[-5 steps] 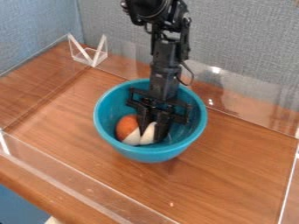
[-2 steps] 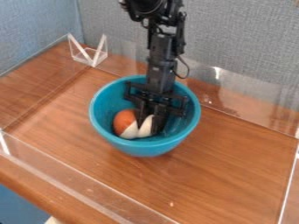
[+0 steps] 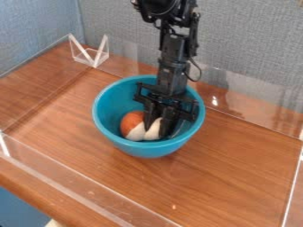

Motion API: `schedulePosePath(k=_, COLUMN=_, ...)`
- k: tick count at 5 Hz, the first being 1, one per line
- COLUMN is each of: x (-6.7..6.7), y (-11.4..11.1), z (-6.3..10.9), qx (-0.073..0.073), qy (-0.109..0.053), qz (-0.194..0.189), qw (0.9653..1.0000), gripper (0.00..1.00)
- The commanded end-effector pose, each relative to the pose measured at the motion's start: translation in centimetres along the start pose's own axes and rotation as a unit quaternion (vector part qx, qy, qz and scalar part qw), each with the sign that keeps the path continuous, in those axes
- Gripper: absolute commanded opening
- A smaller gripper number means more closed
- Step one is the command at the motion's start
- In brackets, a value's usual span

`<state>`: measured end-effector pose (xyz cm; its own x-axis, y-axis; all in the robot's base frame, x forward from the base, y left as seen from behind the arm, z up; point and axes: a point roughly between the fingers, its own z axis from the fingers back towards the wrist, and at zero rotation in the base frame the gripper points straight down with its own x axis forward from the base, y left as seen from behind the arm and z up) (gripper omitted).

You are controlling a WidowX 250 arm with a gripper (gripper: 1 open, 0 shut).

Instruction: Remove the mushroom from inside the blue bowl and put it on the table

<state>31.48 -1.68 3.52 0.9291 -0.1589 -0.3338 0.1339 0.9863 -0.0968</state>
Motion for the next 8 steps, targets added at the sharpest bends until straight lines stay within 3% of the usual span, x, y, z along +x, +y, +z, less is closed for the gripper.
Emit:
schedulePosePath(k=1, x=-0.7, y=-1.0, z=3.6, qx=0.012, qy=-0.047, qz=-0.041, qw=0.998, gripper=0.0)
schedulePosePath(k=3, x=-2.1, y=-1.6, z=5.0, qx=0.019, qy=-0.046, qz=-0.09, qw=0.9947, gripper=0.0)
schedulePosePath(k=5, x=-1.1, y=-1.2, z=5.9, qx=-0.002, qy=-0.06, qz=-0.034, qw=0.9976, gripper=0.0)
schedulePosePath(k=7, x=-0.7, y=-0.6, z=5.7, qx=-0.009, qy=-0.067, qz=-0.016, qw=0.9976, gripper=0.0)
schedulePosePath(k=8, x=-0.8, y=-0.9, z=6.5, qx=-0.009, qy=-0.07, qz=-0.023, qw=0.9972, gripper=0.0)
